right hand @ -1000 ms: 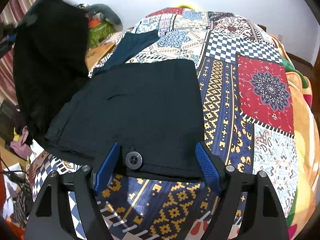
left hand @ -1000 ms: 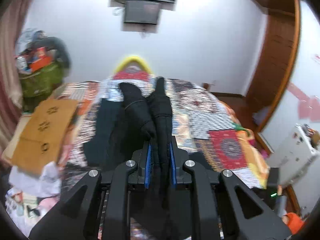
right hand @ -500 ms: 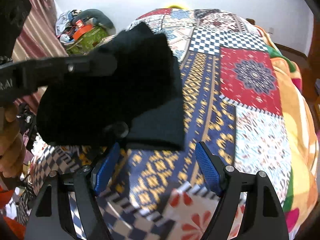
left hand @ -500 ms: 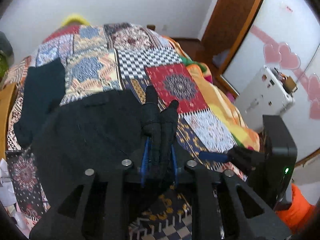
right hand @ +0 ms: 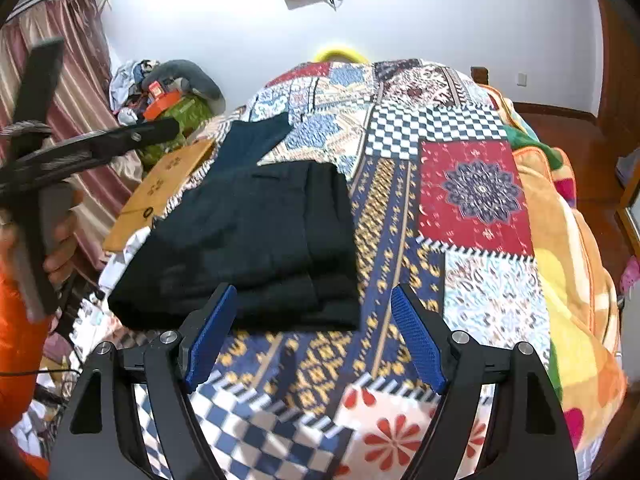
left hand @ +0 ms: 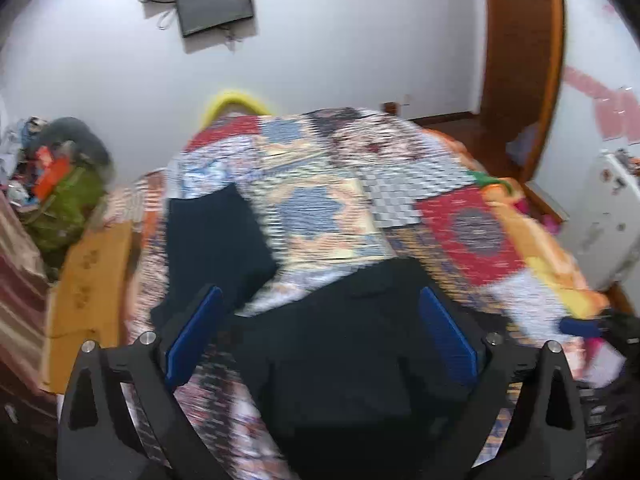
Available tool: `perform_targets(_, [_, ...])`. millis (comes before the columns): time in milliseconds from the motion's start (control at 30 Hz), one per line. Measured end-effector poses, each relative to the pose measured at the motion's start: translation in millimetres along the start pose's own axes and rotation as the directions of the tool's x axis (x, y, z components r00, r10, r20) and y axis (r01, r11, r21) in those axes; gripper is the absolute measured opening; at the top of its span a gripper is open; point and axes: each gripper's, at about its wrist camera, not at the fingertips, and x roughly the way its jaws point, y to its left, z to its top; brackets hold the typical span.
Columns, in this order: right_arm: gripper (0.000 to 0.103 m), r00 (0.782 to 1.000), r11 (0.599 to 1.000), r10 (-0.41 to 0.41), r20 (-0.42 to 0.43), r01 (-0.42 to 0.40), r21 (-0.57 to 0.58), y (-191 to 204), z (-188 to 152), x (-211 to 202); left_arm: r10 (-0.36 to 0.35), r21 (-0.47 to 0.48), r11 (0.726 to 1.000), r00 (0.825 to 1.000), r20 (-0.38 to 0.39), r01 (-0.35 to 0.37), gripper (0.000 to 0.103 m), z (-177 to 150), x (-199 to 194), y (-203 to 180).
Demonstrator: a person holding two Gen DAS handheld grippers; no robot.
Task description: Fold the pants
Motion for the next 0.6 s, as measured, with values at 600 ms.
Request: perform_targets(600, [0.077, 0.989, 0.995, 0.035, -0.143, -0.047, -0.084, 14.7, 1.3, 59.0, 0.090, -0.063, 0.991, 0.935, -0.342, -0.119, 0.103, -53.2, 167.1, 90.3])
